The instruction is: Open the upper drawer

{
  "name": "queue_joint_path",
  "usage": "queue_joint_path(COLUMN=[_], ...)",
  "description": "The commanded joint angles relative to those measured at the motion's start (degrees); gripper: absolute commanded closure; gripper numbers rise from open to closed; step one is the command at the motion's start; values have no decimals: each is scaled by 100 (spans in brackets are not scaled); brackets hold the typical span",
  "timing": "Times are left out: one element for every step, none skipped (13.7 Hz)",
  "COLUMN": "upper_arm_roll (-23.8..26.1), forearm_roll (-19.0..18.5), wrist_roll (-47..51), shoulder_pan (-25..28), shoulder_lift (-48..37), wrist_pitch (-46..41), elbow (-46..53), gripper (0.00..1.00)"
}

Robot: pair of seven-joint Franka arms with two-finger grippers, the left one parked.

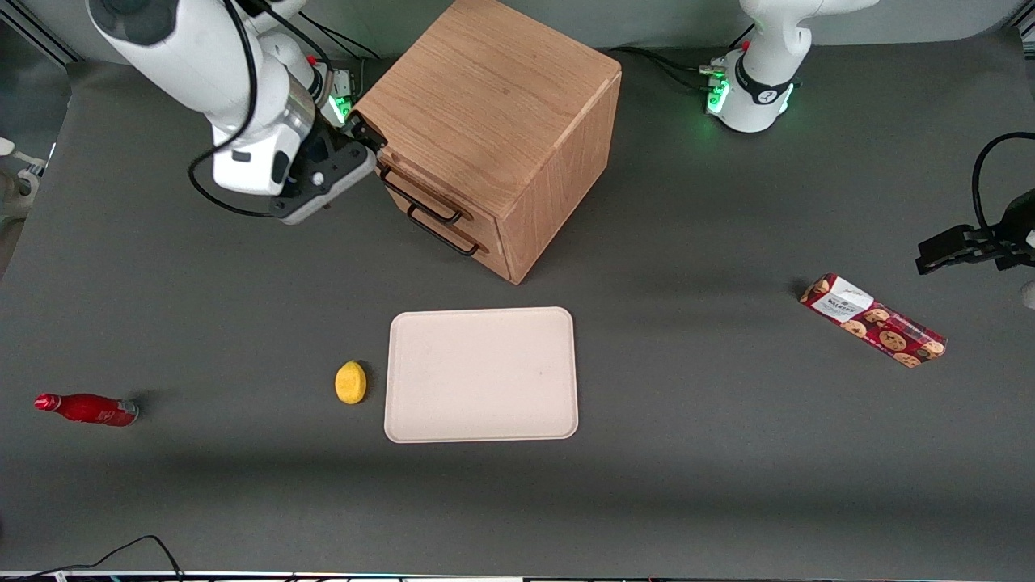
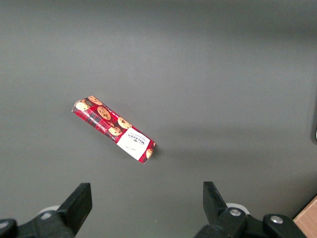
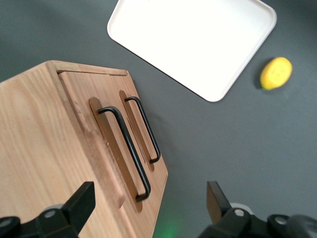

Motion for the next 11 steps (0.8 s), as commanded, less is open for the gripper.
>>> queue_joint_path(upper_arm_roll=[-32, -6, 21, 38, 56, 65, 56, 56, 56, 65, 65], forearm_roll=[165, 165, 165, 165, 165, 200, 479, 691, 728, 728, 728], wrist_roll=[-322, -322, -330, -331, -339, -513, -663, -821, -936, -937, -946], shoulder_pan=[5, 14, 14, 23, 32, 32, 14, 5, 5, 14, 14], shoulder_lift=[-32, -41, -32, -32, -32, -6, 55, 82, 91, 91, 100], wrist_pitch=[486, 688, 881, 1075, 1286, 1453, 1524, 1534, 1551, 1569, 1569], elbow=[-543, -745, -912, -1062, -1220, -1387, -1502, -1599, -1695, -1775, -1819], gripper=[0, 0, 0, 0, 0, 0, 0, 0, 0, 0, 0])
